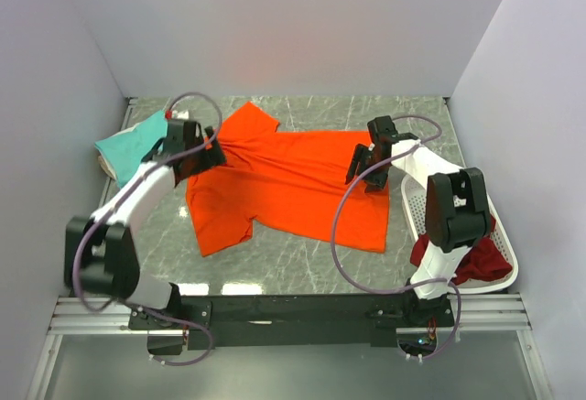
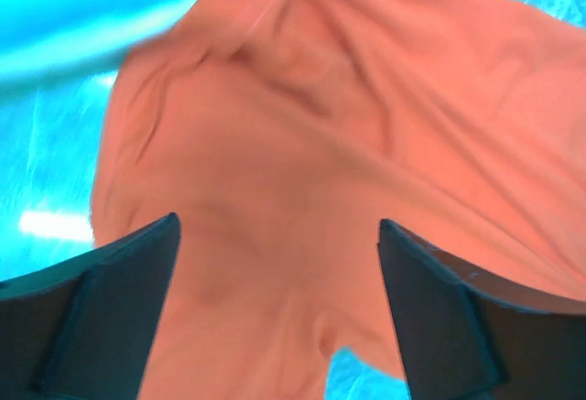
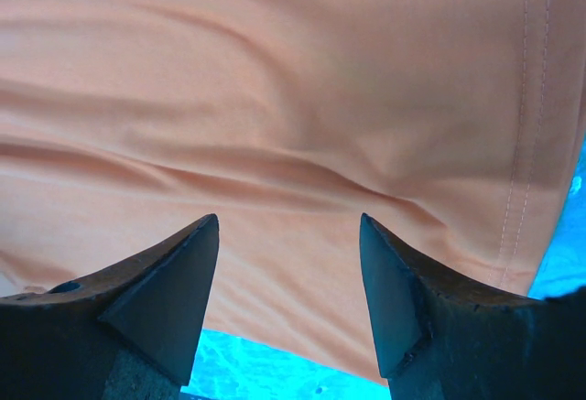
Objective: Fold and stack the t-shirts
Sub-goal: Fold the tshirt
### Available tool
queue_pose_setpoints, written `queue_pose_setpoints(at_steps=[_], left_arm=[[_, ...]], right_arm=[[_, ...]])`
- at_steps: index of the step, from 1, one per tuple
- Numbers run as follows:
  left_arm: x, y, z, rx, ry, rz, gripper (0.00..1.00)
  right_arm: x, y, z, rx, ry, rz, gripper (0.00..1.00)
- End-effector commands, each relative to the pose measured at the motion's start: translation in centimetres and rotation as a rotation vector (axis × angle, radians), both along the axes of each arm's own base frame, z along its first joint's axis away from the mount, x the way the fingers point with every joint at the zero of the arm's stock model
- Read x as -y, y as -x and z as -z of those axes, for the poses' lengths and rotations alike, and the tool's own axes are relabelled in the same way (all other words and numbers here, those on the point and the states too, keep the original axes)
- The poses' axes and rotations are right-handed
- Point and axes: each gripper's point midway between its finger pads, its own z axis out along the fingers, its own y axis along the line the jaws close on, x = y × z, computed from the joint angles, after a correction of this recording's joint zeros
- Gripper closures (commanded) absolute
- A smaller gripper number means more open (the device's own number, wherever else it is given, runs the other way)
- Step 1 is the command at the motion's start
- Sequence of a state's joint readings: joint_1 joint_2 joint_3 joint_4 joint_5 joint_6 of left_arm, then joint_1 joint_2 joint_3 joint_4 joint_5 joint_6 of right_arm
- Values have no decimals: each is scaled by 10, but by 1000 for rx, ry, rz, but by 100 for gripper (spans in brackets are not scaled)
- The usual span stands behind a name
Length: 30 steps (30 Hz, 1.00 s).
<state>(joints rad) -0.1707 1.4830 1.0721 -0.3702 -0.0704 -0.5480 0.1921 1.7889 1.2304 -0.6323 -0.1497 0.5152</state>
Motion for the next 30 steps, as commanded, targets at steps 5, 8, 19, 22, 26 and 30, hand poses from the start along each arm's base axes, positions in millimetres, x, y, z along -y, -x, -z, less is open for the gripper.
queue_pose_setpoints(at_steps=[5, 8, 19, 22, 26, 30], left_arm=[[-24, 97, 35, -71, 13, -256, 14], [-23, 126, 45, -103, -1, -316, 22], [-21, 187, 85, -242, 66, -446, 39], [-20, 200, 101, -288, 78, -459, 42], [-12, 202, 106, -291, 124, -440, 52], [-9, 208, 113, -305, 141, -433, 57]], right_arm=[[-9, -6, -31, 91, -45, -10, 31], [-10, -3, -30, 91, -54, -9, 31], [-12, 7, -35, 111, -75, -15, 31], [-12, 8, -36, 118, -76, -16, 31], [-11, 12, -35, 116, -74, -16, 31], [-11, 15, -34, 119, -78, -12, 31]])
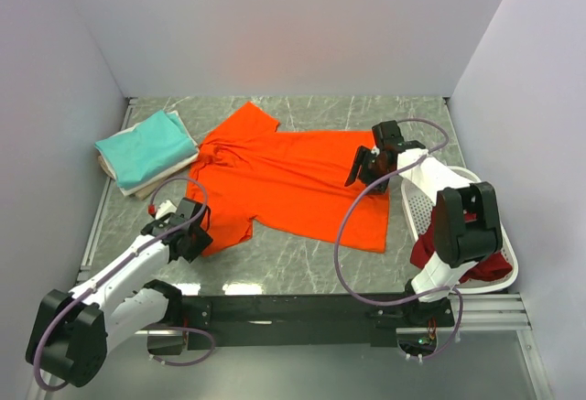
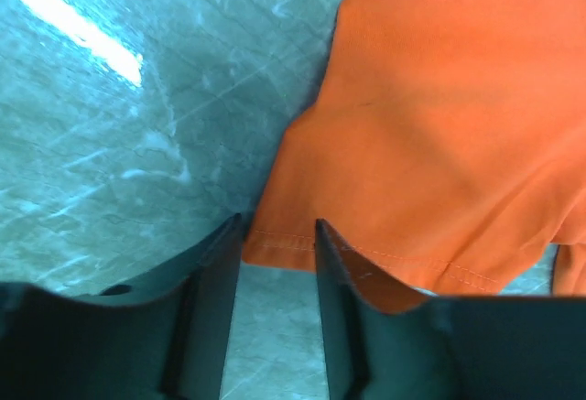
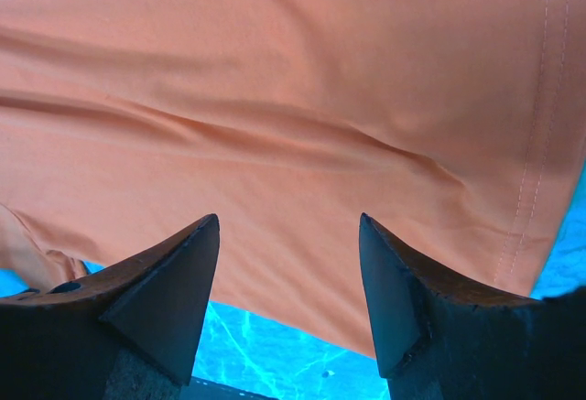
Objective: Fold and stack the t-shirts
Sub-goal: Fold the tshirt
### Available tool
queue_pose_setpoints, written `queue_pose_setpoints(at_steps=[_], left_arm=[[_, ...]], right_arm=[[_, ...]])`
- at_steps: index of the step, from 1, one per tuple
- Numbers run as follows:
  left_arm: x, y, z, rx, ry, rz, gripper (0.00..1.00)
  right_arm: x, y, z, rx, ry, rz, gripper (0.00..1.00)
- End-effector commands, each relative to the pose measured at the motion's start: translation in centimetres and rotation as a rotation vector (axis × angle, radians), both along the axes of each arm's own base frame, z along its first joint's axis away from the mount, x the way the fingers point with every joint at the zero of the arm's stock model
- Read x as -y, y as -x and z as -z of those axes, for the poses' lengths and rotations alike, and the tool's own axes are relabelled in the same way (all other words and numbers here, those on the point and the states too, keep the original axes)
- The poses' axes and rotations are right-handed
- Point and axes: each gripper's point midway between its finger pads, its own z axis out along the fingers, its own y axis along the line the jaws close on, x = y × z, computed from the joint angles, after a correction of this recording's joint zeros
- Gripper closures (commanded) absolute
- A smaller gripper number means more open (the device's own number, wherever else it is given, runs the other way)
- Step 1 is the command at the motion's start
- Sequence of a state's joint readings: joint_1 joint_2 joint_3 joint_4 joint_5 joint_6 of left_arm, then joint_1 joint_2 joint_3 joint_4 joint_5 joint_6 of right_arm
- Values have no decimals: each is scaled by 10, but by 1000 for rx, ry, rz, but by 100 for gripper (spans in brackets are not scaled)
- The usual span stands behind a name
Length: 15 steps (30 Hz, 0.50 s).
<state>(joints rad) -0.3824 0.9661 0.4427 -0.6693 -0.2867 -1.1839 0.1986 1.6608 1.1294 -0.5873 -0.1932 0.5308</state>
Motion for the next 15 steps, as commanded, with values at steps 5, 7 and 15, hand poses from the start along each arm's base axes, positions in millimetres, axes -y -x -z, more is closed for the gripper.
queue_pose_setpoints(at_steps=[5, 7, 15], left_arm=[[10, 3, 6, 4, 64, -10, 63], [11, 3, 6, 4, 69, -10, 66], [14, 3, 2, 11, 84, -1, 96]], right_arm=[[-3, 1, -17, 65, -21, 3, 31], [-2, 3, -18, 65, -18, 2, 31], [4, 13, -18, 63, 5, 11, 31]])
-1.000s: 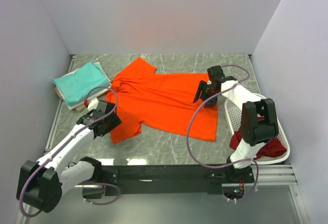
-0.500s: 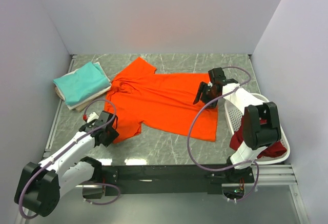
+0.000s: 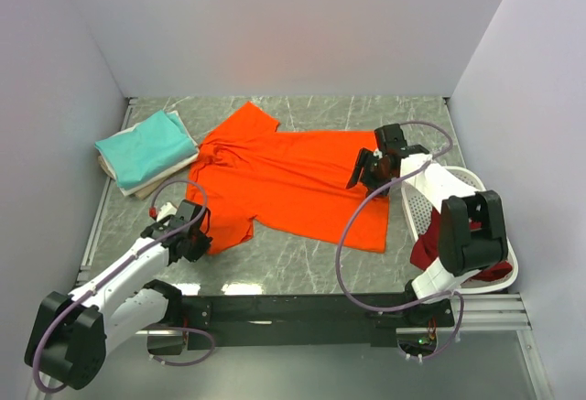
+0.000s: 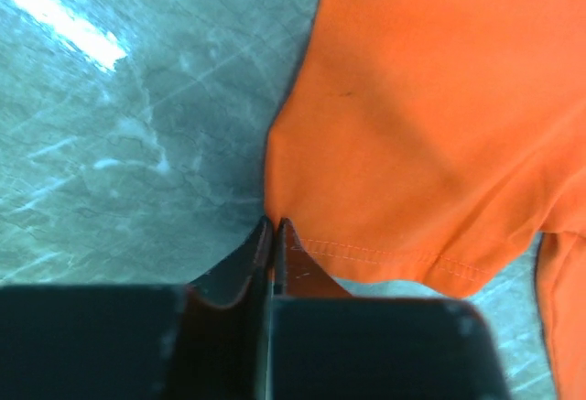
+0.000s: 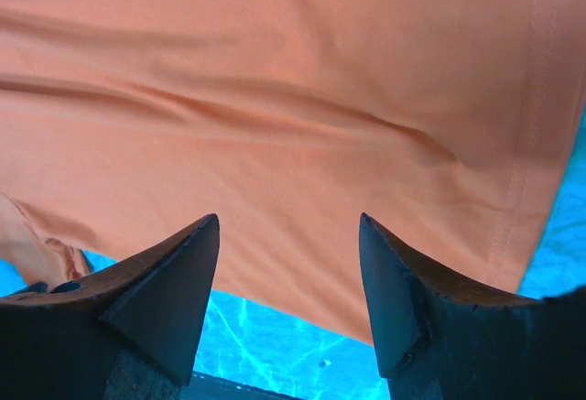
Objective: Fold and stack the t-shirts
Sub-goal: Fold the tshirt
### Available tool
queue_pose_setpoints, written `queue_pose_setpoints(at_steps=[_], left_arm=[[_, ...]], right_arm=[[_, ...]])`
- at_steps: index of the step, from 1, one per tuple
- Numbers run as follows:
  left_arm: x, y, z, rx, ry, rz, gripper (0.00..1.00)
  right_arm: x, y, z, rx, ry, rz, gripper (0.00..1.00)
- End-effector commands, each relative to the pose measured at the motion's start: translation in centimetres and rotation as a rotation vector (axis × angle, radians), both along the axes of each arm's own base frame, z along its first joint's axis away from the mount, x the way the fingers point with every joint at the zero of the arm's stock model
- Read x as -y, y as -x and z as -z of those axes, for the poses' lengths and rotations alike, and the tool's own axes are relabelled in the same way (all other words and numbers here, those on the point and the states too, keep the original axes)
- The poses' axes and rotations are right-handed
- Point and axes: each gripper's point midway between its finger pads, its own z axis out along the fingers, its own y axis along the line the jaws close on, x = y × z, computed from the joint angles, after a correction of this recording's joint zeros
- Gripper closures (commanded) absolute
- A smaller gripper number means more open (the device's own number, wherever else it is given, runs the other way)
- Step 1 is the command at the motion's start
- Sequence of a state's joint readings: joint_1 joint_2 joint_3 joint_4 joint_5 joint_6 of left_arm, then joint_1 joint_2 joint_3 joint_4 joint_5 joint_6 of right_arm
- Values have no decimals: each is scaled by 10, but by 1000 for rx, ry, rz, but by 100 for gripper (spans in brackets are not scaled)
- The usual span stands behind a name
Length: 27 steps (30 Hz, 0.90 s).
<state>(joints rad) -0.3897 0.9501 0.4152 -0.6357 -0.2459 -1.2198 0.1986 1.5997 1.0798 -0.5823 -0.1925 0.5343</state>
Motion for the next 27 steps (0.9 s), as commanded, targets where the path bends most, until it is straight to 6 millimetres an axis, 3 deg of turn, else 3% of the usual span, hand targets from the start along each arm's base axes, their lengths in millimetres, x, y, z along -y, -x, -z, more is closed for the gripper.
queue_pose_setpoints(at_steps=[1, 6, 9, 16, 21, 27], left_arm=[[5, 1, -2, 4, 27, 9, 100], [6, -5, -21, 42, 42, -4, 100], [5, -8, -41, 91, 51, -14, 100], [1, -2, -62, 137, 67, -35, 100], [-1, -1, -69, 158, 76, -47, 100], [-5, -1, -80, 189, 68, -56, 100]], right_arm=[[4, 7, -10, 38, 20, 6, 31], [17, 31, -6, 25, 101, 16, 32], [25, 54, 0, -5, 139, 29, 32], [48, 109, 18, -69, 203, 78, 38], [48, 124, 22, -99, 197, 93, 47], [52, 137, 30, -155, 230, 119, 49]])
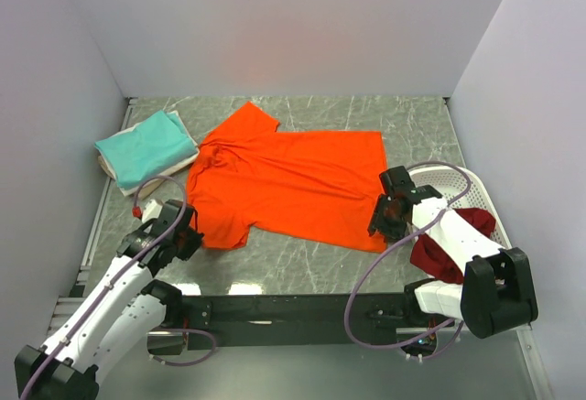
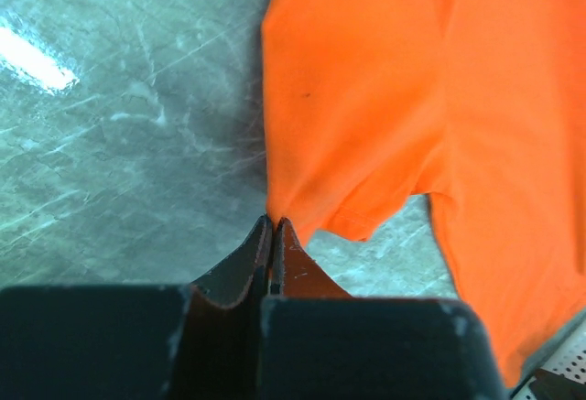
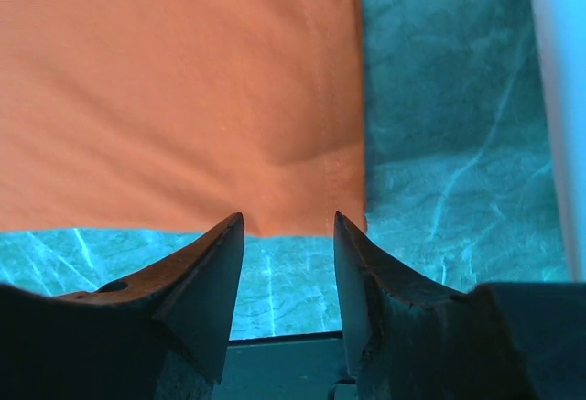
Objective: Fold and stack the t-shirts
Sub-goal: Fold the tshirt
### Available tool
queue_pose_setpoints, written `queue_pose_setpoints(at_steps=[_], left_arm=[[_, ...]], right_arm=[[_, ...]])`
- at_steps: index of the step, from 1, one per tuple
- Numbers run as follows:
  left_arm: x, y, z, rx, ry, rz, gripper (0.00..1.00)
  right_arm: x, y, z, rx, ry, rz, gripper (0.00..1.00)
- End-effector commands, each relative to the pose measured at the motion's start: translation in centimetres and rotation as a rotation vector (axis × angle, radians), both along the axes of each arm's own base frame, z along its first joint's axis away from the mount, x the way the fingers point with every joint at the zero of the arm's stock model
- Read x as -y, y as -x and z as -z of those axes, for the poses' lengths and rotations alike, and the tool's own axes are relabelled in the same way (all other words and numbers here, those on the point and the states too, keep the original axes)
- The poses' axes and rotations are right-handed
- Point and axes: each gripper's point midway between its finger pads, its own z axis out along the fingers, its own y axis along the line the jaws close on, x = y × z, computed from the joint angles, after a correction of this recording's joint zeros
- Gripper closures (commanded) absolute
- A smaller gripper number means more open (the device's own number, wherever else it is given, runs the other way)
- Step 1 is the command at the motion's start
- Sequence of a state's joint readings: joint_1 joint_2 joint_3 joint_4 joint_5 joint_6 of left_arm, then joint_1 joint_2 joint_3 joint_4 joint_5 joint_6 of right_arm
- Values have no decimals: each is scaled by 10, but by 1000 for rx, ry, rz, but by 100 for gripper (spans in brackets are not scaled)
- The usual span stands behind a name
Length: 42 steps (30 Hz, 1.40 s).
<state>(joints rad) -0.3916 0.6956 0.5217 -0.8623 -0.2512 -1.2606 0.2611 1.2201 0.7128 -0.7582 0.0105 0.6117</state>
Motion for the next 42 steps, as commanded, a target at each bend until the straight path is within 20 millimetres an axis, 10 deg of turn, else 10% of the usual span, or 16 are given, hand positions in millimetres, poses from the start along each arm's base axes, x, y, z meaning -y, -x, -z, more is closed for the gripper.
queue_pose_setpoints(at_steps=[1, 22, 30, 33, 42], left_arm=[[-3, -7, -22, 62, -1, -25, 100], [-6, -6, -35, 119, 14, -32, 100], [-6, -5, -35, 111, 8, -32, 100], [-5, -6, -41, 129, 16, -21, 100], [-18, 7, -78, 147, -42, 10, 100]], right_arm=[[10, 12, 5, -39, 55, 52, 49], [22, 32, 36, -134, 128, 157, 61], [19, 29, 42, -131, 117, 148, 85], [15, 29, 36, -131, 101, 128, 100], [3, 44, -5, -159, 80, 28, 100]])
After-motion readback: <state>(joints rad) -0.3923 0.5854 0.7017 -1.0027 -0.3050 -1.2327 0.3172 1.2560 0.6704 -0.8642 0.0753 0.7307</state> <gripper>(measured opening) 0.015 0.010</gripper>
